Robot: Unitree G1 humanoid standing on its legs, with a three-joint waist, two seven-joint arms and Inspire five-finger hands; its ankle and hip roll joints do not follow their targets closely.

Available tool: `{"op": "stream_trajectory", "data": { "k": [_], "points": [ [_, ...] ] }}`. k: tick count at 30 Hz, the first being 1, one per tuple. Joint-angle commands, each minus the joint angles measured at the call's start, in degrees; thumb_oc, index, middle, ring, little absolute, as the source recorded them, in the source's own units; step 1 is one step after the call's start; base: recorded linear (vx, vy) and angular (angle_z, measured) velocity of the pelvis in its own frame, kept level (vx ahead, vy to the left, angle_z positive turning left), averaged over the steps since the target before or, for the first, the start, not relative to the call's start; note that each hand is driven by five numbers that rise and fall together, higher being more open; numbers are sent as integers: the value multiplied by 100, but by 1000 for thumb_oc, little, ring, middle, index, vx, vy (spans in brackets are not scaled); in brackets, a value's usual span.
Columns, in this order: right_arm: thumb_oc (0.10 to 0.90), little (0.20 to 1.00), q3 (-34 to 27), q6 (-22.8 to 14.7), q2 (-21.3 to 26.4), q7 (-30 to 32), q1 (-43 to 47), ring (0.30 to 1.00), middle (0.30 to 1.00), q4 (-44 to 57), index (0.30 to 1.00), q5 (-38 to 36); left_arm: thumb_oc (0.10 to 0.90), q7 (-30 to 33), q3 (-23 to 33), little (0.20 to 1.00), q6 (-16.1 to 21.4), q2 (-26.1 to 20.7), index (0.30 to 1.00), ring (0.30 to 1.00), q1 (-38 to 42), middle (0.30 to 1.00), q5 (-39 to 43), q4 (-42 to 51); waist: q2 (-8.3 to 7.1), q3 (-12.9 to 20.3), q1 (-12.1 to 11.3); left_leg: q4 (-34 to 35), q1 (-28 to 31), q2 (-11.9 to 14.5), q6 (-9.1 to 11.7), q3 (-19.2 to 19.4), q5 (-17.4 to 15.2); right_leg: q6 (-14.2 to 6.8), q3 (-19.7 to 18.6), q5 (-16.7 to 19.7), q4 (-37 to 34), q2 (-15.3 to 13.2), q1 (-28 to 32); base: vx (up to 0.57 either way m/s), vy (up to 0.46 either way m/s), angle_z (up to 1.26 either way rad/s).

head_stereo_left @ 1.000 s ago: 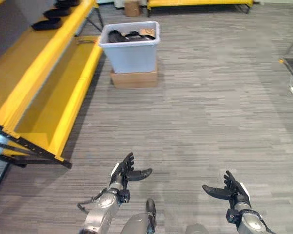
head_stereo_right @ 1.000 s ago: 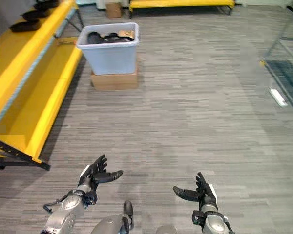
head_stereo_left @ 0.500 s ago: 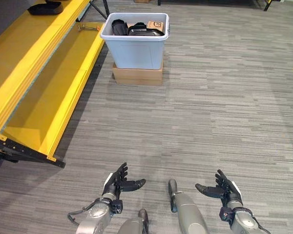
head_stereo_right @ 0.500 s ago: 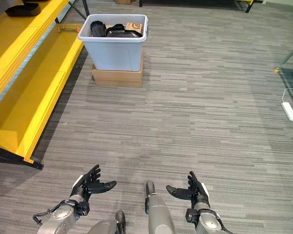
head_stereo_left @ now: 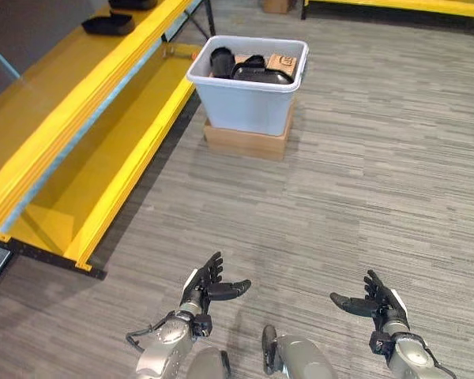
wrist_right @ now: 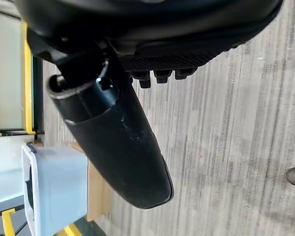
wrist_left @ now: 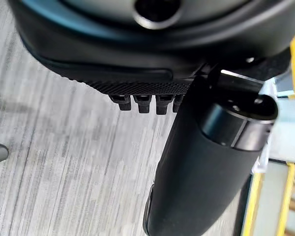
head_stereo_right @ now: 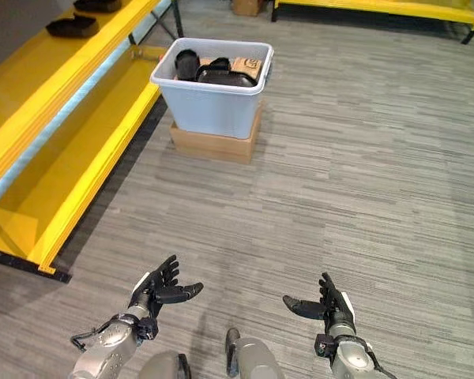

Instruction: Move parts from the plastic box to the shelf.

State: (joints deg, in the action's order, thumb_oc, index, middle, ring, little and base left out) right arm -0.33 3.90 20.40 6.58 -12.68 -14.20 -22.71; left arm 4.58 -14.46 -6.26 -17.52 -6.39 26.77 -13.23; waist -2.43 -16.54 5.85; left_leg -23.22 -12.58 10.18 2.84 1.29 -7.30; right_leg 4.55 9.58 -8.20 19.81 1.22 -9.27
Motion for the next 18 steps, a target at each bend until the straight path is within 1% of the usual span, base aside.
{"op": "stream_trajectory", "data": {
  "k": [1, 2, 3, 4, 5, 6, 7, 8, 9, 10, 11, 12, 13, 14, 15, 16, 17, 18],
  "points": [
    [900, 1000, -143, -354, 245, 70, 37, 1000, 1000, 291, 1000, -1, 900, 63, 209, 1000, 400, -224, 1000, 1000, -2, 1000, 102, 572, 154, 19, -27, 1492, 78, 849, 294, -35, 1357, -814, -758, -325, -579, -548, 462, 390, 362, -21],
    [900, 1000, -152, -342, 262, 67, 17, 1000, 1000, 301, 1000, 26, 900, 64, 235, 1000, 396, -222, 1000, 1000, -23, 1000, 76, 565, 189, 49, -67, 1810, -11, 986, 365, -117, 1538, -873, -828, -363, -626, -603, 565, 409, 342, -35],
    [900, 1000, -154, -321, 265, 57, -12, 1000, 1000, 261, 1000, 59, 900, 53, 243, 1000, 401, -209, 1000, 1000, -40, 1000, 48, 551, 206, 72, -104, 2103, 23, 1024, 441, -157, 1675, -916, -881, -418, -662, -669, 707, 394, 342, -25],
    [900, 1000, -166, -314, 278, 62, -23, 1000, 1000, 280, 1000, 84, 900, 56, 267, 1000, 413, -215, 1000, 1000, -43, 1000, 14, 543, 247, 123, -135, 2234, -22, 1012, 514, -124, 1735, -973, -899, -445, -745, -717, 857, 399, 364, -13],
    [900, 1000, -181, -264, 236, -8, -62, 1000, 1000, 298, 1000, 101, 900, 37, 288, 1000, 440, -188, 1000, 1000, -71, 1000, 48, 524, 246, 191, -106, 2167, 161, 1013, 550, -24, 1586, -1046, -943, -517, -724, -810, 948, 394, 401, -7],
    [900, 1000, -171, -263, 204, -29, -89, 1000, 1000, 290, 1000, 144, 900, 19, 260, 1000, 451, -214, 1000, 1000, -68, 1000, 14, 519, 247, 236, -160, 2039, 136, 917, 527, -108, 1560, -1127, -944, -462, -813, -937, 1101, 338, 401, -24],
    [900, 1000, -191, -244, 189, -42, -72, 1000, 1000, 307, 1000, 152, 900, -11, 224, 1000, 473, -233, 1000, 1000, -19, 1000, 37, 493, 236, 267, -156, 1840, 29, 802, 529, -90, 1458, -1209, -934, -337, -884, -1069, 1132, 305, 377, -41],
    [900, 1000, -211, -228, 159, -29, -67, 1000, 1000, 333, 1000, 149, 900, -21, 187, 1000, 465, -267, 1000, 1000, 43, 1000, 22, 498, 192, 284, -155, 1633, -85, 687, 529, -81, 1396, -1274, -933, -237, -986, -1196, 1220, 272, 387, -21],
    [900, 1000, -256, -219, 104, -32, -60, 1000, 1000, 384, 1000, 104, 900, -20, 159, 1000, 473, -306, 1000, 1000, 112, 1000, 33, 487, 152, 294, -128, 1393, -215, 529, 494, -24, 1197, -1372, -991, -120, -1054, -1352, 1288, 340, 519, -3],
    [900, 1000, -295, -206, 29, -55, -78, 1000, 1000, 439, 1000, 95, 900, -24, 115, 1000, 481, -406, 1000, 1000, 179, 1000, 43, 515, 49, 330, -128, 688, -497, 256, 369, 44, 759, -1503, -986, 170, -1103, -1698, 1316, 243, 410, 9],
    [900, 1000, -296, -206, 28, -55, -77, 1000, 1000, 439, 1000, 95, 900, -24, 115, 1000, 481, -406, 1000, 1000, 181, 1000, 43, 514, 55, 353, -125, 688, -529, 257, 365, 38, 771, -1505, -984, 187, -1114, -1694, 1290, 211, 365, 12],
    [900, 1000, -270, -193, -26, -56, -59, 1000, 1000, 446, 1000, 103, 900, -14, 100, 1000, 471, -441, 1000, 1000, 222, 1000, 23, 495, 56, 375, -138, 519, -573, 145, 273, 68, 605, -1507, -982, 251, -1086, -1802, 1266, 164, 261, 10],
    [900, 1000, -256, -193, -57, -46, -31, 1000, 1000, 428, 1000, 124, 900, 16, 113, 1000, 475, -463, 1000, 1000, 242, 1000, 6, 499, 48, 389, -140, 265, -624, -12, 155, 100, 372, -1480, -1006, 435, -957, -1934, 1251, 243, 384, 18],
    [900, 1000, -223, -199, -86, -31, 3, 1000, 1000, 415, 1000, 129, 900, 44, 123, 1000, 468, -486, 1000, 1000, 266, 1000, 3, 500, 60, 397, -140, 181, -583, -91, 67, 152, 241, -1401, -1011, 625, -750, -1992, 1138, 233, 397, 16],
    [900, 1000, -187, -215, -119, -25, 51, 1000, 1000, 423, 1000, 111, 900, 95, 142, 1000, 465, -508, 1000, 1000, 281, 1000, 31, 526, 77, 399, -146, 183, -502, -173, -32, 208, 143, -1316, -1043, 957, -402, -2039, 898, 262, 529, 13],
    [900, 1000, -95, -242, -138, -24, 109, 1000, 1000, 423, 1000, 88, 900, 169, 216, 1000, 469, -560, 1000, 1000, 254, 1000, 59, 556, 174, 301, -177, 219, -231, -298, -225, 345, -60, -1138, -788, 1347, 313, -2138, 524, 183, 404, 0],
    [900, 1000, -95, -242, -138, -24, 111, 1000, 1000, 422, 1000, 88, 900, 169, 218, 1000, 469, -559, 1000, 1000, 256, 1000, 59, 557, 172, 316, -178, 242, -241, -303, -228, 349, -37, -1138, -791, 1363, 302, -2140, 506, 179, 412, -6],
    [900, 1000, -59, -241, -144, -18, 124, 1000, 1000, 431, 1000, 89, 900, 174, 231, 1000, 447, -574, 1000, 1000, 231, 1000, 51, 582, 248, 250, -138, 347, -80, -379, -290, 392, -68, -1117, -742, 1352, 559, -2066, 328, 154, 297, -8]
  ]
}}
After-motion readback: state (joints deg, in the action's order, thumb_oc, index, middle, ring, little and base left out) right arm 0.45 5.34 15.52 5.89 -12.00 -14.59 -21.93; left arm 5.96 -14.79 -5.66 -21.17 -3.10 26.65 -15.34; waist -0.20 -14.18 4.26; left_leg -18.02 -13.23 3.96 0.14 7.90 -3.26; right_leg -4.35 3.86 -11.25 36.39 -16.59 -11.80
